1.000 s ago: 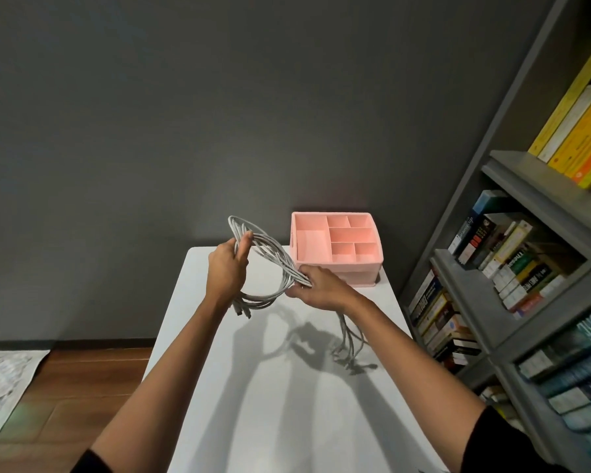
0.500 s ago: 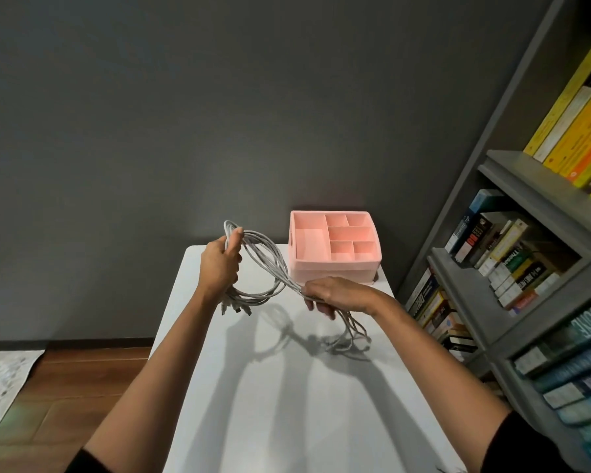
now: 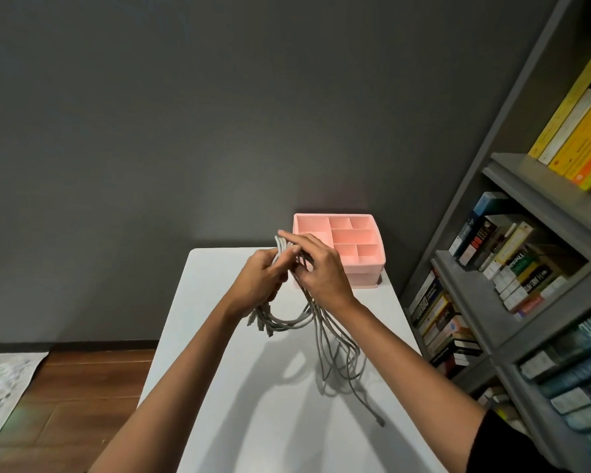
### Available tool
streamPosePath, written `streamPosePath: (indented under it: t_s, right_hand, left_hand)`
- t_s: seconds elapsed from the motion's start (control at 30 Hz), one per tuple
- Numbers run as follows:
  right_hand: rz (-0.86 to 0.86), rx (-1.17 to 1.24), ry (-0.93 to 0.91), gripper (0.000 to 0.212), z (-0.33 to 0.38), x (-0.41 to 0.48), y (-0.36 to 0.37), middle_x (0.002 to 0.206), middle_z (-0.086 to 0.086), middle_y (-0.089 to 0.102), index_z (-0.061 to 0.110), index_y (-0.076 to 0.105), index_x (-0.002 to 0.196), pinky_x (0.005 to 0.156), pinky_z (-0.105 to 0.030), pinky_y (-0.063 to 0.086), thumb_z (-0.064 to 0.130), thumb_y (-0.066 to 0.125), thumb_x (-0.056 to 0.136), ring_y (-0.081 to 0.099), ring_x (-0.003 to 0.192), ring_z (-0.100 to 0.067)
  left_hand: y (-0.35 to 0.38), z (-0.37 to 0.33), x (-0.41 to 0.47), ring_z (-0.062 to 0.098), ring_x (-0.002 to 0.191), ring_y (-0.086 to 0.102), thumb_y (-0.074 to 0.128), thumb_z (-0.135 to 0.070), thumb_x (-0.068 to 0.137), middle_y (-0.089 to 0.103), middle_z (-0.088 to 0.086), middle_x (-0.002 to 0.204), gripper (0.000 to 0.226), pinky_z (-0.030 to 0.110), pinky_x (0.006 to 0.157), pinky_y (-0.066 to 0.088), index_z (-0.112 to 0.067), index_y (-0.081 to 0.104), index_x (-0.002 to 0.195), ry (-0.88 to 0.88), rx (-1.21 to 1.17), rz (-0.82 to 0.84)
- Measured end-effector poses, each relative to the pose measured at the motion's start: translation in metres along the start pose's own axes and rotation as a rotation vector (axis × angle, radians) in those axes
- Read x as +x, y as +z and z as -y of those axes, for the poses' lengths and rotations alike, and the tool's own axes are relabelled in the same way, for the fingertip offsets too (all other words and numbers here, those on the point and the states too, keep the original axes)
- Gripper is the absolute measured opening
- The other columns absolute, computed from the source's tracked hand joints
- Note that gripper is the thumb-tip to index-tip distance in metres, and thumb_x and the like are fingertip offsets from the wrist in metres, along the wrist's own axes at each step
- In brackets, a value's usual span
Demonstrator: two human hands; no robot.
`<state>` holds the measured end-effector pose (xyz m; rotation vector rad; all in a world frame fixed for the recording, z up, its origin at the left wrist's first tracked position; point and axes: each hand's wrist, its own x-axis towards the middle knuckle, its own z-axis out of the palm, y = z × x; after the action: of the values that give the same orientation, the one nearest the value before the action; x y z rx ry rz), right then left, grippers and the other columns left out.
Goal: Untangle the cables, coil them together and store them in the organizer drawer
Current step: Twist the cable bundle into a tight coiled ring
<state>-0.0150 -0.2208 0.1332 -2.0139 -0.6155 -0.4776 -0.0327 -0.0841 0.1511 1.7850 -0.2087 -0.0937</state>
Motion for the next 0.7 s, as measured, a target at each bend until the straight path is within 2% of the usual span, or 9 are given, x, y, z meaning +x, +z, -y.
streamPosePath:
  t_s: [0.1, 0.2, 0.3, 0.37, 0.43, 0.5, 0.53, 0.63, 0.7]
  right_hand:
    - [-0.019, 0.0, -0.017, 0.054, 0.001, 0.002, -0.007, 0.111, -0.002, 0.062, 0.01, 0.065, 0.122, 0.087, -0.015, 0.046, -0.009, 0.047, 0.075, 0.057, 0.1, -0.004]
    - [0.034, 0.024, 0.017, 0.051, 0.004, 0.003, -0.014, 0.109, -0.003, 0.069, 0.008, 0.067, 0.118, 0.087, -0.017, 0.048, -0.012, 0.048, 0.076, 0.061, 0.099, -0.004]
    - [0.176, 0.055, 0.075, 0.039, 0.005, 0.005, -0.025, 0.094, 0.002, 0.071, 0.006, 0.07, 0.108, 0.078, -0.017, 0.049, -0.014, 0.05, 0.081, 0.063, 0.086, -0.002]
    - [0.257, 0.057, 0.11, 0.031, 0.007, 0.008, -0.032, 0.091, -0.004, 0.072, 0.005, 0.071, 0.104, 0.074, -0.024, 0.05, -0.011, 0.053, 0.084, 0.065, 0.084, -0.011]
    - [0.259, 0.071, 0.107, 0.038, 0.013, 0.01, -0.037, 0.107, -0.001, 0.071, 0.009, 0.067, 0.118, 0.083, -0.023, 0.051, -0.009, 0.056, 0.086, 0.065, 0.097, -0.013]
    - [0.254, 0.116, 0.05, 0.059, 0.02, 0.009, -0.039, 0.126, 0.011, 0.059, 0.018, 0.053, 0.135, 0.094, -0.015, 0.046, -0.013, 0.054, 0.084, 0.058, 0.112, -0.001]
    - [0.264, 0.111, 0.011, 0.063, 0.021, 0.008, -0.039, 0.129, 0.012, 0.056, 0.019, 0.05, 0.137, 0.095, -0.014, 0.043, -0.014, 0.053, 0.083, 0.056, 0.114, 0.003]
    - [0.268, 0.065, 0.005, 0.05, 0.017, 0.007, -0.038, 0.114, 0.005, 0.066, 0.016, 0.06, 0.125, 0.086, -0.023, 0.05, -0.011, 0.054, 0.084, 0.062, 0.102, -0.006]
    - [0.267, 0.031, 0.035, 0.038, 0.014, 0.006, -0.038, 0.099, 0.005, 0.069, 0.012, 0.065, 0.117, 0.081, -0.026, 0.052, -0.007, 0.055, 0.085, 0.064, 0.091, -0.008]
  left_hand:
    - [0.001, -0.008, -0.004, 0.009, 0.04, 0.029, 0.046, -0.034, 0.099, 0.036, -0.003, 0.05, 0.039, 0.021, 0.039, 0.027, -0.007, 0.045, 0.07, 0.04, 0.058, 0.085]
    - [-0.002, -0.015, -0.006, 0.008, 0.04, 0.026, 0.048, -0.031, 0.099, 0.035, -0.01, 0.048, 0.037, 0.02, 0.038, 0.024, -0.014, 0.043, 0.066, 0.047, 0.054, 0.129]
    - [-0.007, -0.019, -0.005, 0.007, 0.04, 0.024, 0.05, -0.031, 0.097, 0.032, -0.011, 0.046, 0.037, 0.019, 0.038, 0.022, -0.011, 0.044, 0.067, 0.067, 0.109, 0.165]
    - [-0.008, -0.021, -0.006, 0.006, 0.039, 0.023, 0.051, -0.03, 0.097, 0.032, -0.011, 0.043, 0.039, 0.019, 0.038, 0.022, -0.013, 0.042, 0.063, 0.067, 0.13, 0.173]
    - [-0.008, -0.024, -0.006, 0.007, 0.04, 0.02, 0.051, -0.031, 0.096, 0.029, -0.012, 0.046, 0.04, 0.018, 0.037, 0.02, -0.011, 0.044, 0.062, 0.049, 0.085, 0.197]
    - [-0.01, -0.029, -0.006, 0.007, 0.04, 0.018, 0.05, -0.03, 0.097, 0.026, -0.011, 0.048, 0.044, 0.017, 0.037, 0.019, 0.004, 0.047, 0.069, 0.032, 0.067, 0.239]
    - [-0.011, -0.031, -0.006, 0.007, 0.04, 0.018, 0.05, -0.029, 0.097, 0.025, -0.011, 0.048, 0.044, 0.017, 0.037, 0.019, 0.007, 0.049, 0.072, 0.029, 0.071, 0.262]
    - [-0.014, -0.037, -0.008, 0.007, 0.04, 0.018, 0.05, -0.026, 0.097, 0.025, -0.005, 0.051, 0.036, 0.017, 0.037, 0.019, -0.011, 0.051, 0.065, 0.031, 0.08, 0.285]
    - [-0.015, -0.038, -0.01, 0.008, 0.041, 0.019, 0.052, -0.027, 0.096, 0.025, 0.001, 0.053, 0.037, 0.017, 0.037, 0.021, -0.012, 0.047, 0.063, 0.038, 0.101, 0.268]
